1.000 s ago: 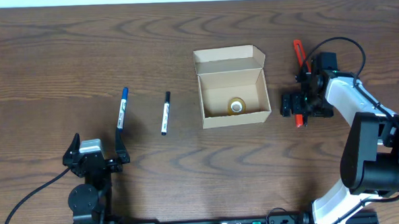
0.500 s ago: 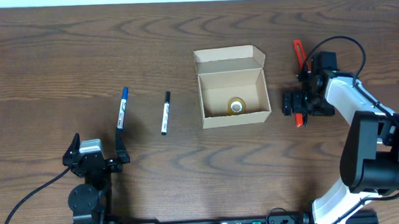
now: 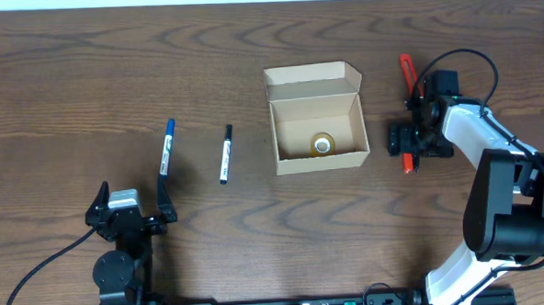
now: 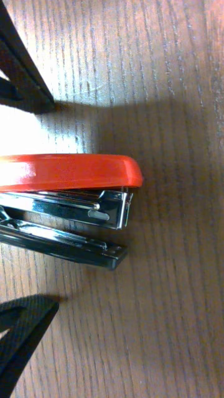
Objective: Pack container
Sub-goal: 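Lower the right gripper and grasp the red stapler, then carry the stapler into the box and open the right gripper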
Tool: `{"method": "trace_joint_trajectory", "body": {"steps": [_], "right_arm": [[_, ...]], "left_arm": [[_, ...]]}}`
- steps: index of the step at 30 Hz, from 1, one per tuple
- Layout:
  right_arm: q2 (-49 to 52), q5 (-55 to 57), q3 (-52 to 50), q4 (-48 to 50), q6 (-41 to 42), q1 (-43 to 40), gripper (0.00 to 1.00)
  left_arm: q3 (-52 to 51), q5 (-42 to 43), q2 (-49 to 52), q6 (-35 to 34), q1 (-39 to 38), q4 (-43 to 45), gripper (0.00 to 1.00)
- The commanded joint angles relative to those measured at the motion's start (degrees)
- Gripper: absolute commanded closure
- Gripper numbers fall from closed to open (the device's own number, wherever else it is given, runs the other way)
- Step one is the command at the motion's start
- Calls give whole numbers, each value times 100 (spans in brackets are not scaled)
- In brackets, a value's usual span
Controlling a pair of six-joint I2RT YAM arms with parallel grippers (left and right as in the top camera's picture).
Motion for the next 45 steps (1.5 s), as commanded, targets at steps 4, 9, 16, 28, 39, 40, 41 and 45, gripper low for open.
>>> {"method": "trace_joint_trajectory", "body": {"steps": [4,9,16,28,39,40,41,45], "right_arm": [[227,37,-33,9,114,-46,49],[227,37,-33,33,133,-46,80],[227,37,-31,76,214,-46,99],[223,-245,1405,-997,76,-39,99],[116,-1486,4715,-3248,-772,315,99],[85,-1692,4975,-3438,-852,413,99],[52,-1768,5158,-3569,-863,511,99],[-142,-2190,5504,-3934,-1174,1067,99]], "left_arm": [[-74,96,-37,79,22,-297,5],[-74,96,-37,79,22,-297,5],[-74,96,-37,79,22,-297,5],[-74,96,-37,79,22,-297,5],[-74,96,-37,79,22,-297,5],[-74,96,-37,79,22,-297,5],[-74,96,-37,79,22,-297,5],[-74,96,-37,79,22,-297,5]]}}
